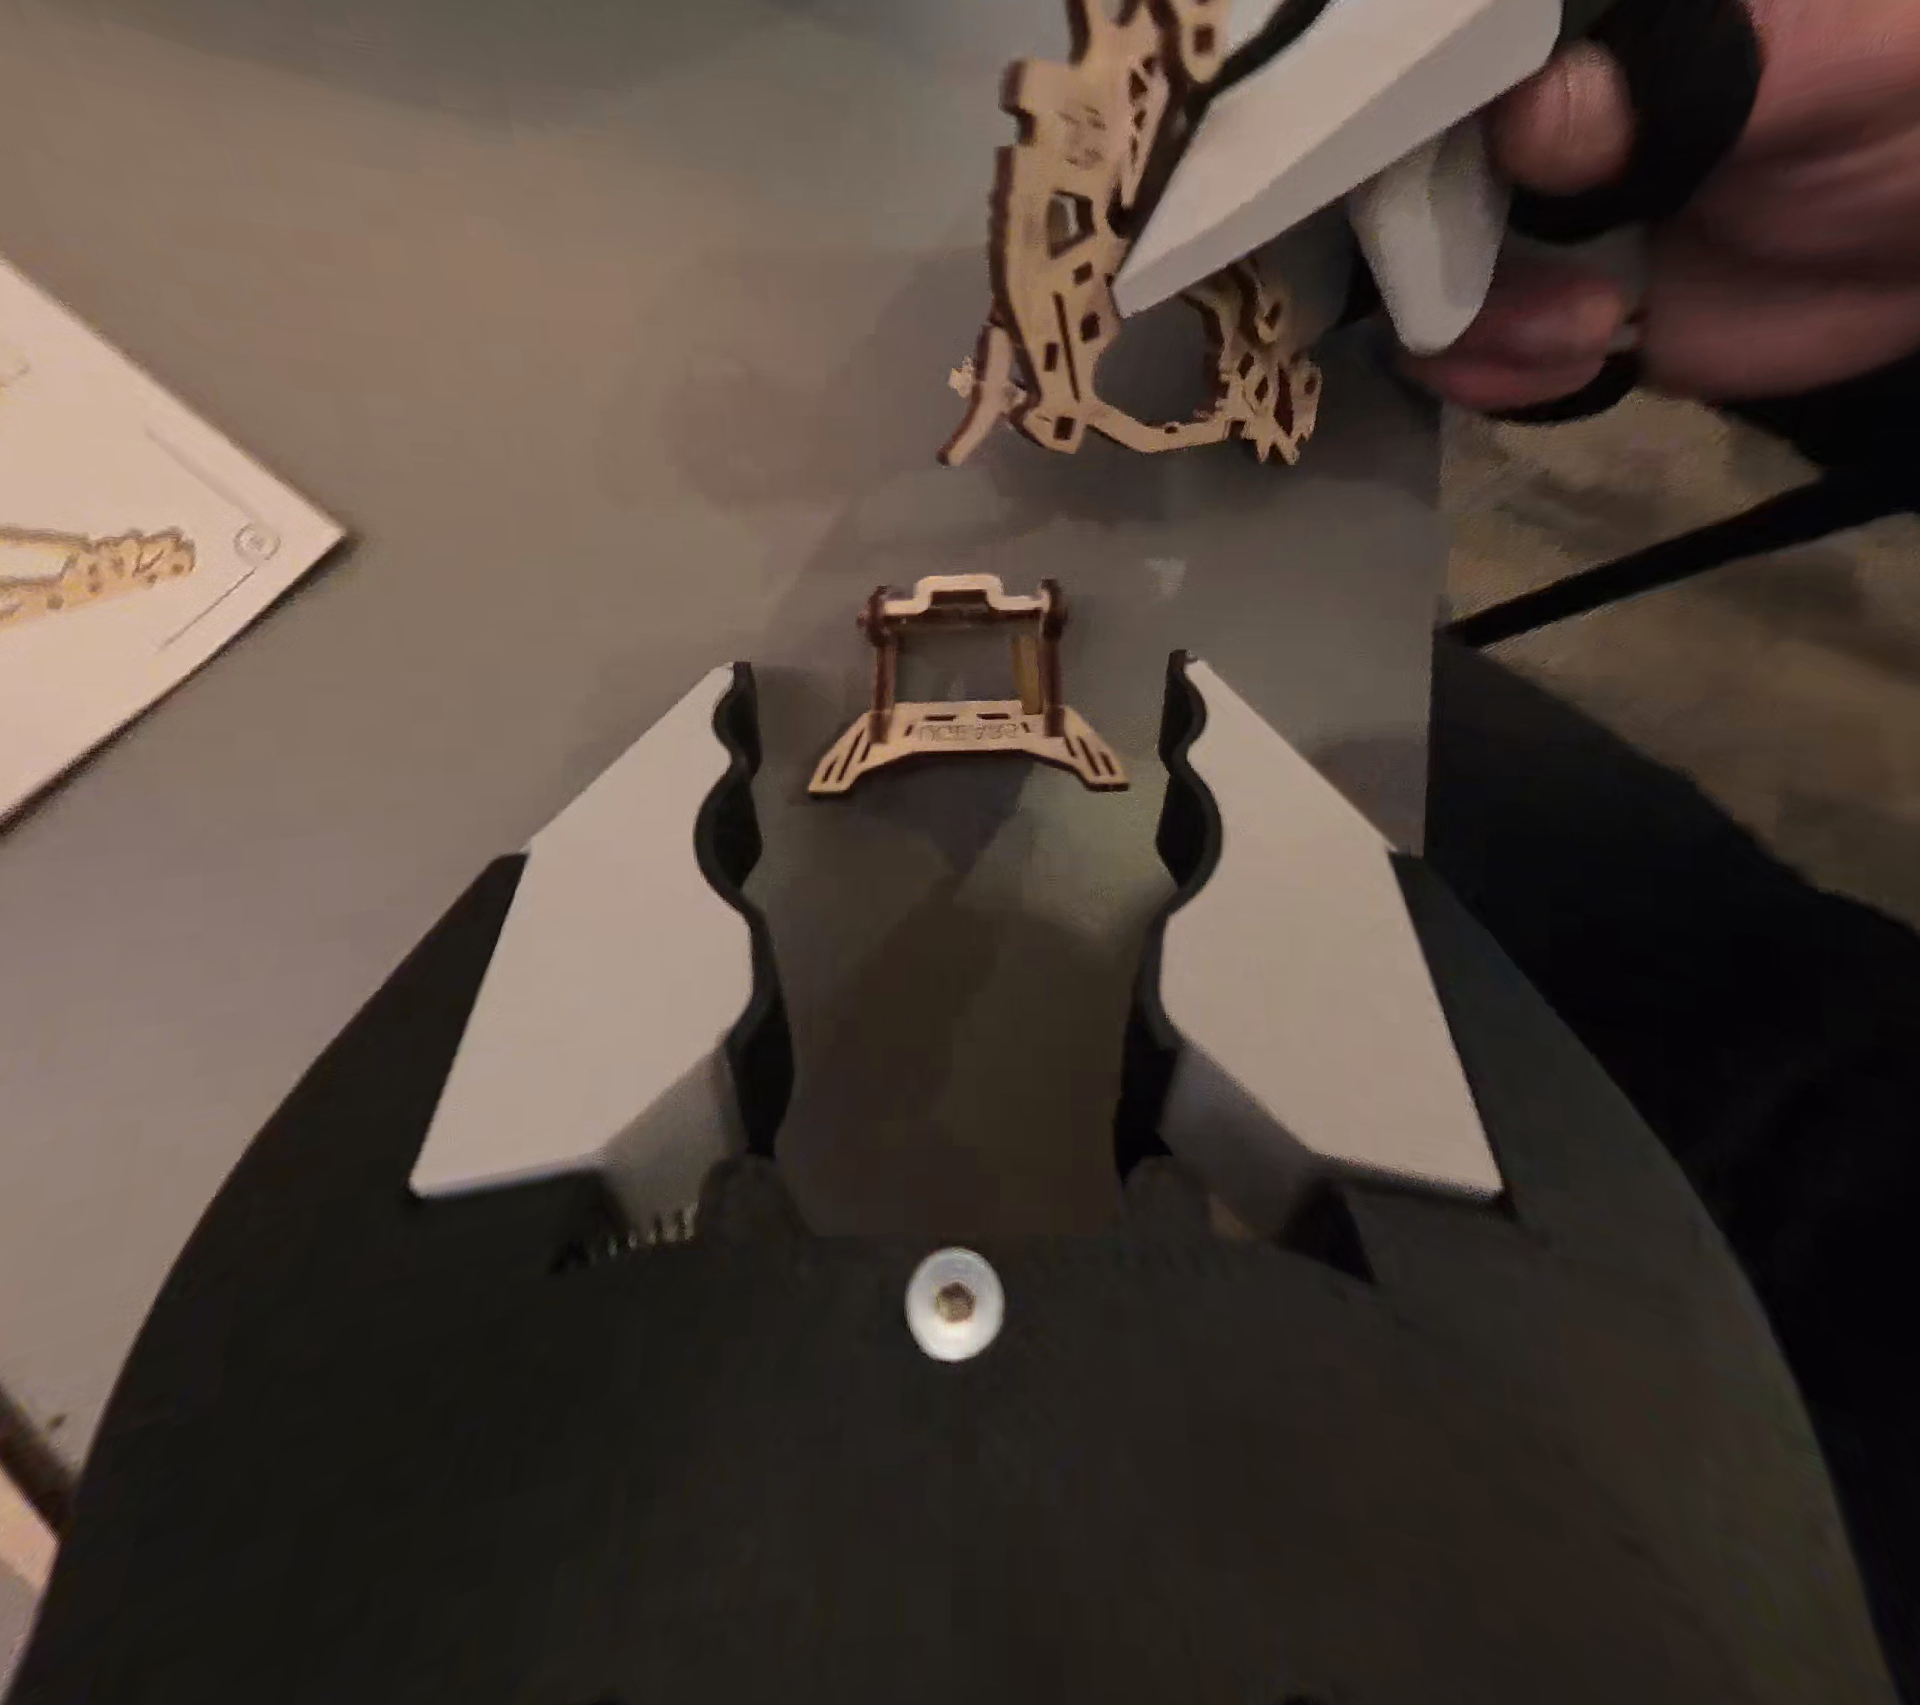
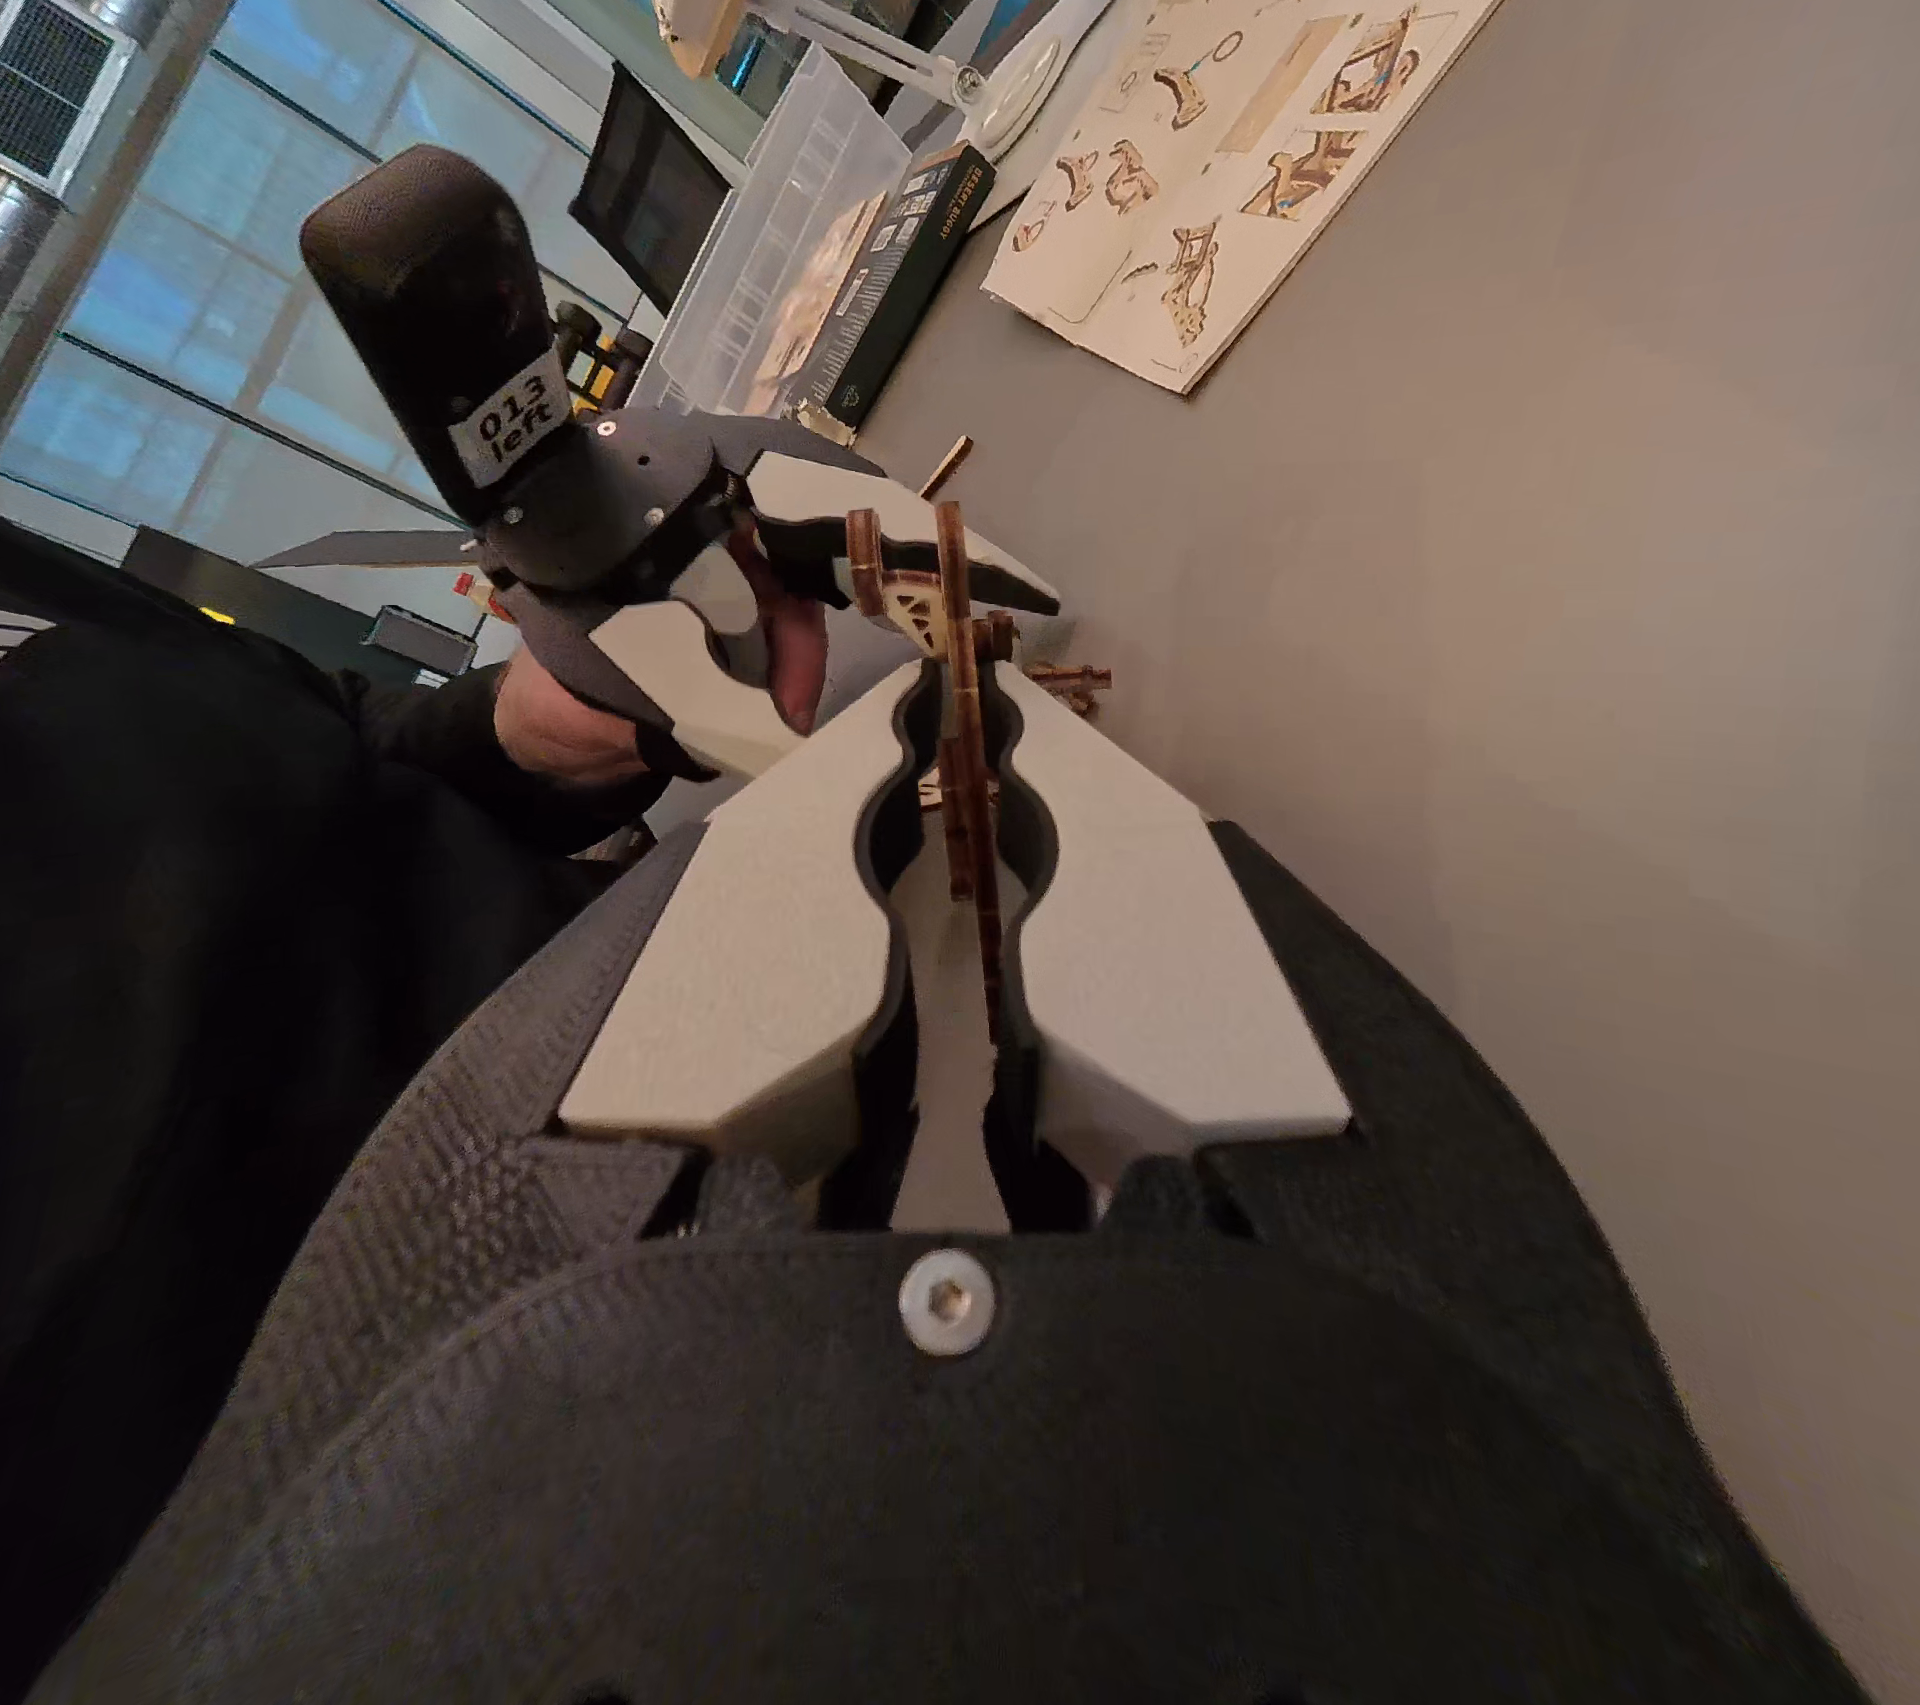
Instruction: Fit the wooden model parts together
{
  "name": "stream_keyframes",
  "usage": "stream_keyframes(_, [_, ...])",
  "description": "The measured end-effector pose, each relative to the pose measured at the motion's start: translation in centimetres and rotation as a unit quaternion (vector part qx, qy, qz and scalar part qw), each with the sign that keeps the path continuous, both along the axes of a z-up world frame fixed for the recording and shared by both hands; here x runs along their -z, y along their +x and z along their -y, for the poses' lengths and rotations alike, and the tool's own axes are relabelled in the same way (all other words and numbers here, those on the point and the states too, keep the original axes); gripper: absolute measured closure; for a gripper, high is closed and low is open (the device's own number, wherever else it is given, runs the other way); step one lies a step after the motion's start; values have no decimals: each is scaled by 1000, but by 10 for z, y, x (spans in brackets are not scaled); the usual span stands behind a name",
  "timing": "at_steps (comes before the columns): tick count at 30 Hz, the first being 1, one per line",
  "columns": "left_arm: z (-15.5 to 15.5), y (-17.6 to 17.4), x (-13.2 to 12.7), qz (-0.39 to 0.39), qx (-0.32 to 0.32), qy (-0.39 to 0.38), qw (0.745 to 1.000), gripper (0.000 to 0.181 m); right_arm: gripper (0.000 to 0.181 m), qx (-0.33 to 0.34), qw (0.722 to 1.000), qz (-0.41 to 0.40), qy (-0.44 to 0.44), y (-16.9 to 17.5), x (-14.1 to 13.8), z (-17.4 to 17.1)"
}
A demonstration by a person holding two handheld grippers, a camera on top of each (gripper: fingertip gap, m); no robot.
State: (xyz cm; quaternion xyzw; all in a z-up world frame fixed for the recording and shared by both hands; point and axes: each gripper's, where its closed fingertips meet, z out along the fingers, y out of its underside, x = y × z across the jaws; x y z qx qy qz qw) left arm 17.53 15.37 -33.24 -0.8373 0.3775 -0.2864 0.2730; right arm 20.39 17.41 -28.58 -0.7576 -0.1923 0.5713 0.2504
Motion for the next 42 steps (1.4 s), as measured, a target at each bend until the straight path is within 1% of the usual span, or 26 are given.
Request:
stream_keyframes(4, [2, 7, 8, -37, 28, 26, 999, 130, 177, -6, 1000, -3, 6, 3, 0, 4])
stream_keyframes(6, [2, 7, 9, -42, 31, 19, 998, 145, 177, -13, 1000, -2, 11, 3, -1, 6])
stream_keyframes(10, [0, 7, 7, -14, 17, -4, 1000, 146, 177, -21, 1000, -10, 16, 4, -3, 7])
stream_keyframes(13, [-2, 5, 6, 7, 7, -6, 1000, 146, 177, -24, 999, -17, 20, 5, -5, 9])
stream_keyframes(17, [-7, 1, -8, 84, -22, -32, 996, 147, 178, -39, 998, -45, 13, 1, -14, 14])
stream_keyframes(19, [-9, -1, -19, 137, -32, -55, 989, 146, 177, -49, 997, -61, 5, -3, -20, 15])
stream_keyframes(21, [-12, -6, -30, 193, -52, -86, 976, 146, 177, -65, 995, -74, -7, -10, -24, 18])
stream_keyframes(23, [-11, -11, -41, 239, -51, -104, 964, 146, 177, -82, 992, -93, -18, -19, -32, 21])
stream_keyframes(26, [-6, -16, -56, 280, -43, -117, 952, 146, 177, -92, 988, -117, -32, -34, -44, 21])
stream_keyframes(28, [-6, -25, -62, 300, -56, -123, 944, 146, 177, -92, 987, -128, -35, -43, -50, 20])
stream_keyframes(30, [-4, -35, -66, 306, -62, -125, 942, 146, 178, -97, 984, -143, -44, -51, -57, 22])
stream_keyframes(35, [3, -62, -79, 310, -76, -115, 941, 146, 177, -91, 988, -121, -33, -62, -62, 27])
stream_keyframes(37, [8, -68, -89, 320, -73, -106, 939, 146, 177, -88, 989, -114, -35, -67, -64, 29])
stream_keyframes(38, [12, -69, -93, 316, -67, -99, 941, 146, 177, -83, 989, -114, -38, -70, -65, 29])
stream_keyframes(40, [18, -72, -91, 285, -63, -86, 952, 146, 177, -81, 987, -130, -50, -77, -70, 33])
stream_keyframes(42, [20, -78, -97, 295, -74, -79, 949, 146, 177, -73, 985, -144, -68, -85, -71, 36])
